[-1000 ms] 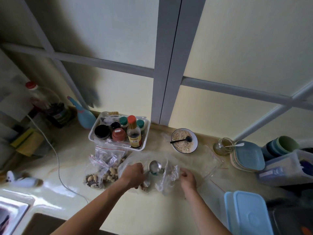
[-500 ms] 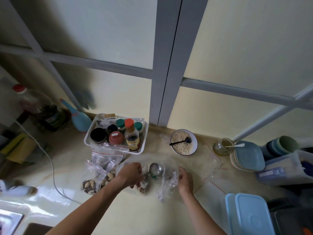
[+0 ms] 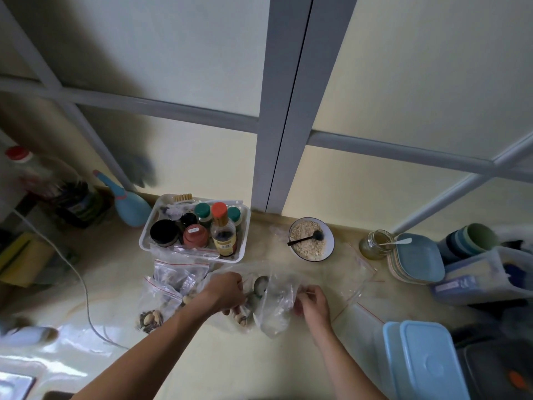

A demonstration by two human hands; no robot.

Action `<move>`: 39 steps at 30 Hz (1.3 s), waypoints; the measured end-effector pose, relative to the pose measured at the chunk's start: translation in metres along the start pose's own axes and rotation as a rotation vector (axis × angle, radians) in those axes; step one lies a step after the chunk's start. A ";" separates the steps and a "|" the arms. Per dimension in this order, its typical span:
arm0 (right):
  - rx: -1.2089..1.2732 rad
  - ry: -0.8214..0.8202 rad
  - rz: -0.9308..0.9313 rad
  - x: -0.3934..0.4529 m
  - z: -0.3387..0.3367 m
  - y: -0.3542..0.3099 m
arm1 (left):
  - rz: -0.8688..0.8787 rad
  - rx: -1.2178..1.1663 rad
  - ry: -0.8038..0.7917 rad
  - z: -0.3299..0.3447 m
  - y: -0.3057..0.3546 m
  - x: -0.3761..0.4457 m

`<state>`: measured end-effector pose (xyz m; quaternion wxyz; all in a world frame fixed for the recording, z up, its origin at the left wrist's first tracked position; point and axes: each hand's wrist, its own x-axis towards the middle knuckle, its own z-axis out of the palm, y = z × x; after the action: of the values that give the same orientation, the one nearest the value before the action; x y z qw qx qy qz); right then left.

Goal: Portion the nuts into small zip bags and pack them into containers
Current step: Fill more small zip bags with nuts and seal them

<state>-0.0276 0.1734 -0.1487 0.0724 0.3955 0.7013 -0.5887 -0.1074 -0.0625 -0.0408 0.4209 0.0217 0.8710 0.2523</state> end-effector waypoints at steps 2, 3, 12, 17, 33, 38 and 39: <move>0.061 -0.029 0.045 -0.005 -0.001 -0.004 | -0.012 0.010 -0.028 -0.002 0.001 0.000; 0.057 -0.037 0.052 -0.006 -0.001 -0.005 | -0.016 0.017 -0.038 -0.002 0.001 0.000; -0.087 0.026 -0.121 -0.010 0.001 -0.006 | -0.016 -0.008 -0.057 -0.006 -0.001 0.004; -0.098 -0.070 -0.240 -0.022 0.006 -0.020 | -0.028 -0.002 -0.077 -0.008 -0.005 0.007; 0.149 0.129 0.142 0.004 0.008 -0.011 | -0.014 -0.144 -0.121 -0.016 -0.014 0.002; 0.128 -0.004 0.160 0.003 0.011 -0.021 | -0.030 -0.159 -0.111 -0.017 -0.012 0.000; 0.119 -0.015 0.153 0.004 0.011 -0.021 | -0.039 -0.159 -0.113 -0.017 -0.011 0.000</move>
<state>-0.0474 0.1651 -0.1380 0.0989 0.4473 0.6322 -0.6249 -0.1179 -0.0792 -0.0369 0.4744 -0.0145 0.8235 0.3108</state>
